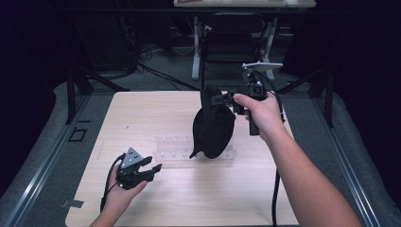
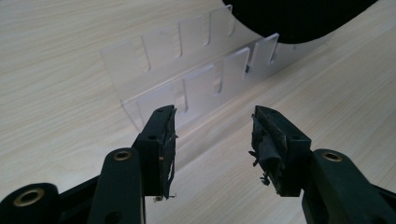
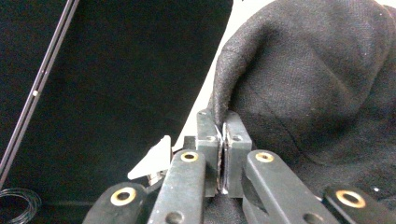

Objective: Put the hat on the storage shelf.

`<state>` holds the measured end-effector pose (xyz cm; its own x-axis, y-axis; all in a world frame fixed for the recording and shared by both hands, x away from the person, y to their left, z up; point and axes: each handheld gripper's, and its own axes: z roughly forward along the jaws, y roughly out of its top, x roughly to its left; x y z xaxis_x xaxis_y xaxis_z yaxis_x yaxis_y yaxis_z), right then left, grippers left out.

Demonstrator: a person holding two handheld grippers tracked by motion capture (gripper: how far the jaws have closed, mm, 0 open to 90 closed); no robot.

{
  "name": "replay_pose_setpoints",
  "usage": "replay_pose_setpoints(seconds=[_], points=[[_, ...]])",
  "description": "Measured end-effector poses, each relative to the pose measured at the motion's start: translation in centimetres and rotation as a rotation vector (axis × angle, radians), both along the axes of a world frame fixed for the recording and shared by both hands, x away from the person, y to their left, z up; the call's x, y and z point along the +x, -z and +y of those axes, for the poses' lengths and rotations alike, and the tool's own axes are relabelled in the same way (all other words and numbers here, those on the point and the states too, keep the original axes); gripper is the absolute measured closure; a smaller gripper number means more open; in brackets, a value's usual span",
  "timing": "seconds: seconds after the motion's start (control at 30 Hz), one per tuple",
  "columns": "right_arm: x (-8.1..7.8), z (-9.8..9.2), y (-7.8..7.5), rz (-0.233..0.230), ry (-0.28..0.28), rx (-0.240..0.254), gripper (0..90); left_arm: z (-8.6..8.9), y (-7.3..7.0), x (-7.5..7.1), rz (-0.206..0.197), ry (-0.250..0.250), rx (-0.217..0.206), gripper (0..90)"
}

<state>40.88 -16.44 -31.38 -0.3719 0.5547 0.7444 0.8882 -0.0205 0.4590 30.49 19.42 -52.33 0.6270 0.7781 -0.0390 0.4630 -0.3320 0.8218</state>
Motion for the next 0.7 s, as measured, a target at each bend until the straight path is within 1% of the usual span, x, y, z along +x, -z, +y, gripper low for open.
replay_pose_setpoints(seconds=[0.07,0.1,0.17,0.33,0.47,0.53,0.7], points=[[0.0,0.1,0.0,0.001,-0.001,0.005,87.6,-0.5,-0.2,0.1,0.004,0.007,0.004,49.9],[0.0,0.2,0.1,0.002,0.001,0.008,87.6,-0.7,-0.3,0.2,-0.004,0.012,-0.004,49.9],[0.0,0.3,0.0,0.004,0.0,0.006,87.5,-1.2,-0.6,0.3,-0.004,0.027,-0.001,49.6],[0.0,0.3,0.0,0.005,0.006,0.005,87.4,-2.6,-1.4,0.6,-0.018,0.054,0.01,49.2],[0.0,0.4,0.0,0.004,0.004,0.009,87.4,-3.7,-2.1,0.6,-0.041,0.078,0.016,51.4],[0.1,0.5,0.1,0.003,0.004,0.012,87.4,-4.3,-2.5,0.7,-0.046,0.091,0.017,53.3],[0.2,0.6,0.1,0.005,0.006,0.018,87.4,-5.6,-3.1,0.7,-0.063,0.105,0.032,54.9]])
